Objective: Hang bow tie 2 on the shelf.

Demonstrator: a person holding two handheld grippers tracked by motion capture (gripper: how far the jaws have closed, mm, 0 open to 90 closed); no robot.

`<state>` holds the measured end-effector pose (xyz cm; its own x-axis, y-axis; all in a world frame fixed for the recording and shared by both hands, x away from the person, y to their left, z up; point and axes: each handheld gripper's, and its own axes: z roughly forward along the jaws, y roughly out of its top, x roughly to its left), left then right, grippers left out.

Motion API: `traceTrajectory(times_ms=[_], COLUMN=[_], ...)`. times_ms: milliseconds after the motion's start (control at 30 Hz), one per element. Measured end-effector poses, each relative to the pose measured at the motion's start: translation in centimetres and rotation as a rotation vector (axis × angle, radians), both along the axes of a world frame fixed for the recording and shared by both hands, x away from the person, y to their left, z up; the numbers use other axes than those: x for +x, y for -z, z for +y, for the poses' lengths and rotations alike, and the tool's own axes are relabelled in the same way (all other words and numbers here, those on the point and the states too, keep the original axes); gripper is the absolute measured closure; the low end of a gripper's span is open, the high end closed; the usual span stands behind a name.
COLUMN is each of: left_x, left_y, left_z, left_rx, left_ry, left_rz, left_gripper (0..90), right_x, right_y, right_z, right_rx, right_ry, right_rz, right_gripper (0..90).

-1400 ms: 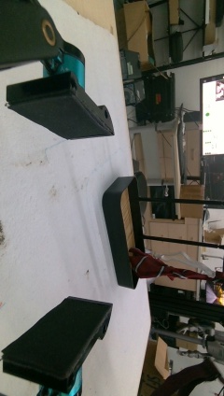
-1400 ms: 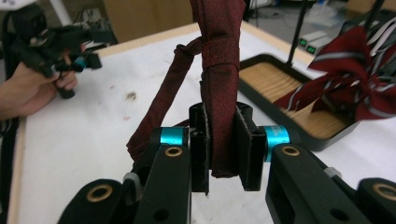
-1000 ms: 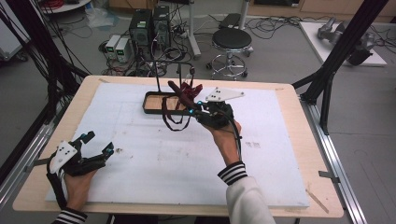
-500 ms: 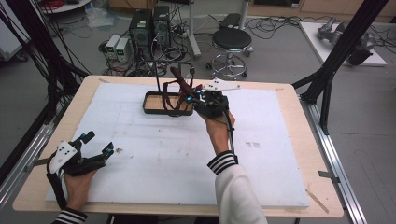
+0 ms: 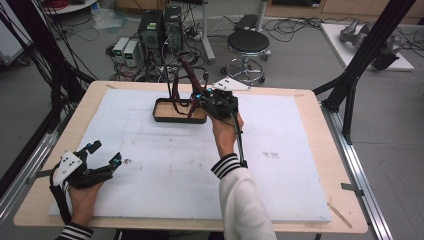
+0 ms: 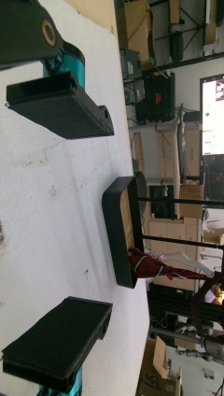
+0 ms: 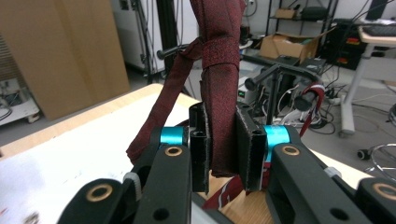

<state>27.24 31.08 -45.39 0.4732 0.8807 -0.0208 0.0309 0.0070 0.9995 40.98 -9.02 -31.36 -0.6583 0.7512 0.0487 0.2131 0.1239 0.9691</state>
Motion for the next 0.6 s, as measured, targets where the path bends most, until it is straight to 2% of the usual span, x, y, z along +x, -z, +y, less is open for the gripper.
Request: traceTrajectory(times_ms=[500, 600], left_x=[0.0, 0.0], left_y=[0.0, 0.0], left_z=[0.0, 0.0], left_rx=[-0.004, -0.004], left_ry=[0.001, 0.0], left_rz=[-0.001, 0.0], left_gripper=[13.5, 13.5], right_x=[1.5, 1.9], right_y=[1.3, 1.7], right_z=[0.9, 1.0], right_rx=[0.024, 0.038], right_ry=[0.089, 0.103], right_rz=[0.005, 0.017], right_gripper=[77.9, 77.9])
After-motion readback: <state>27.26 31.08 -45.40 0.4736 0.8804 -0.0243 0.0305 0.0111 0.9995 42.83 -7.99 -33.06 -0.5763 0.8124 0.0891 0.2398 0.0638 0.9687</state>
